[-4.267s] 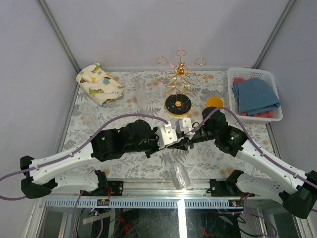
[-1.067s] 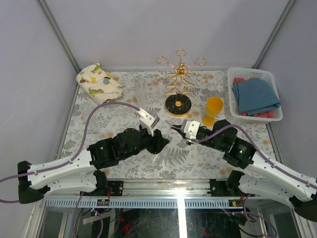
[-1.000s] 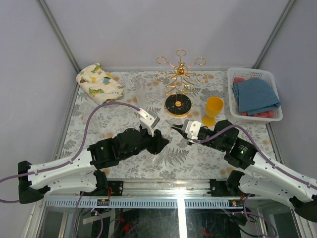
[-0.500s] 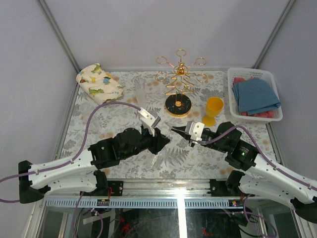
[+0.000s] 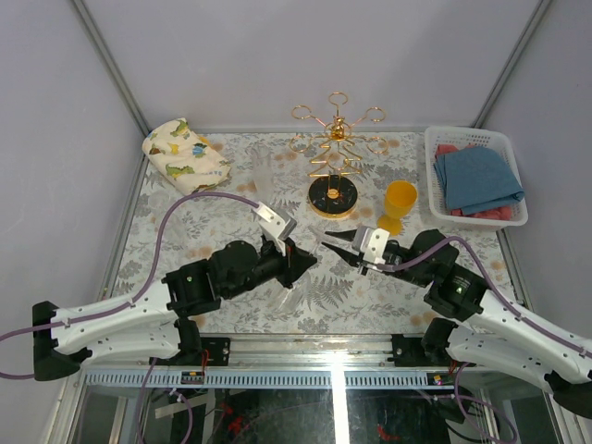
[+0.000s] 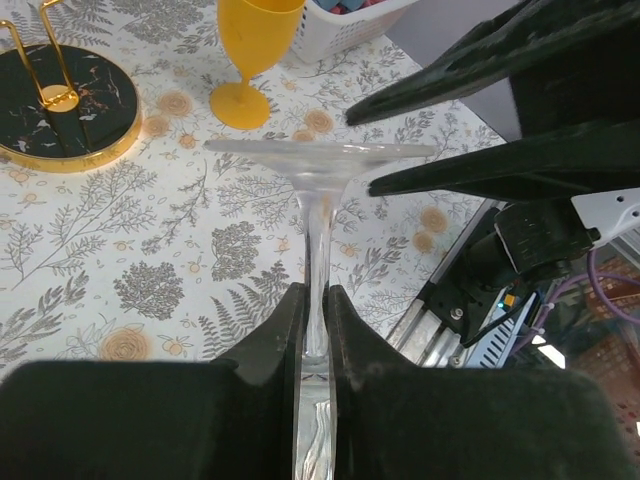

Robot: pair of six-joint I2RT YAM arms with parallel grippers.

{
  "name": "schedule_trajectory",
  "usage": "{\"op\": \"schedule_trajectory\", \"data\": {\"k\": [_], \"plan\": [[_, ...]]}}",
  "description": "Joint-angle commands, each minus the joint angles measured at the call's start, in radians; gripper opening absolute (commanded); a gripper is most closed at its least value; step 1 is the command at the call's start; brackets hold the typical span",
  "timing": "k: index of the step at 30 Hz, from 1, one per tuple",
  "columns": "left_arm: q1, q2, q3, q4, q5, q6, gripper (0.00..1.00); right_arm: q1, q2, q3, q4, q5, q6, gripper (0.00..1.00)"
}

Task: Place the wine glass upside down on the wine glass rack
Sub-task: Turn the wine glass upside down at the wine rack.

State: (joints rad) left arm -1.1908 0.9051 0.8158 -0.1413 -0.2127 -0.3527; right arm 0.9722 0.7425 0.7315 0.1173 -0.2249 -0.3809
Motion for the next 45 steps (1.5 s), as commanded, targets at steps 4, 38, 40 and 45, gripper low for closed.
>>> {"op": "schedule_trajectory", "data": {"k": [4,38,40,45], "plan": [[-0.005,0.014,0.013,0.059,-0.027,0.064,0.00,0.004,-0.062,0.022,0.040,0.072,0.016,0.48],[0.407,0.195,0.086,0.074,0.314,0.071,0.00,0.004,-0.257,-0.131,-0.180,0.460,0.369,0.64],[0.407,0.200,0.088,0.045,0.289,0.069,0.00,0.004,-0.242,-0.129,-0.185,0.450,0.371,0.64],[0.407,0.232,0.134,-0.033,0.228,0.076,0.00,0.003,-0.231,-0.136,-0.179,0.453,0.373,0.64]]}}
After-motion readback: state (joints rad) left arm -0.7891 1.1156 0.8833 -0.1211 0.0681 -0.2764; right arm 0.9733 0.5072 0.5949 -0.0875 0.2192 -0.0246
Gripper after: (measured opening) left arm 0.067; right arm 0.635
